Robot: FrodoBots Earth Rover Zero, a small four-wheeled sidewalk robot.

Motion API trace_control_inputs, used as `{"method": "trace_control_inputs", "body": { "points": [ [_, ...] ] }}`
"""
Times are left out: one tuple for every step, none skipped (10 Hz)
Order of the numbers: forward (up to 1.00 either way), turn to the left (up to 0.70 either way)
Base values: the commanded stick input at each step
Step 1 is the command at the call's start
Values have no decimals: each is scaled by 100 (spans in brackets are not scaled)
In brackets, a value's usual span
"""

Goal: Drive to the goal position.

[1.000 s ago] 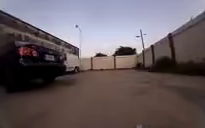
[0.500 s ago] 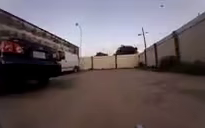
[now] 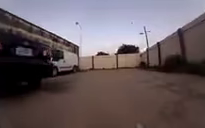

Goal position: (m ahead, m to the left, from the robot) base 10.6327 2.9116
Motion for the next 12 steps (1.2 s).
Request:
{"method": "trace_control_inputs", "body": {
  "points": [
    [100,-1],
    [100,-27],
    [100,-33],
    [100,-31],
    [100,-15],
    [100,-6],
    [100,0],
    [100,0],
    [100,0],
    [100,0],
    [100,0],
    [100,0]
  ]
}}
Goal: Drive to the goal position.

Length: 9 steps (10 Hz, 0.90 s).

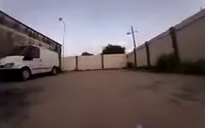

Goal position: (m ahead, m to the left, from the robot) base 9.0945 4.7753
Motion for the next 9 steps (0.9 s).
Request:
{"method": "trace_control_inputs", "body": {
  "points": [
    [100,0],
    [100,0],
    [100,0],
    [100,0],
    [100,0],
    [100,0],
    [100,0],
    [100,0],
    [100,0]
  ]
}}
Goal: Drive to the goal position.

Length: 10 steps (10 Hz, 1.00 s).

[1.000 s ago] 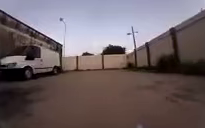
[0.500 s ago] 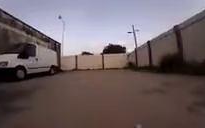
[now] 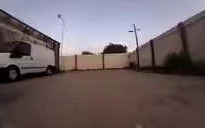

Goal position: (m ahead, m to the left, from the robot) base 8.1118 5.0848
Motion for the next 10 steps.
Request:
{"method": "trace_control_inputs", "body": {
  "points": [
    [100,0],
    [100,0],
    [100,0],
    [100,0],
    [100,0],
    [100,0],
    [100,0],
    [100,0],
    [100,0],
    [100,0]
  ]
}}
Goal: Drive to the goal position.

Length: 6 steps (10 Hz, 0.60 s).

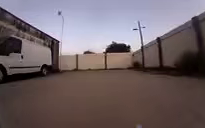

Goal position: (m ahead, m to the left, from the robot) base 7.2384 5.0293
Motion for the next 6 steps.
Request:
{"method": "trace_control_inputs", "body": {
  "points": [
    [100,0],
    [100,0],
    [100,0],
    [100,0],
    [100,0],
    [100,0]
  ]
}}
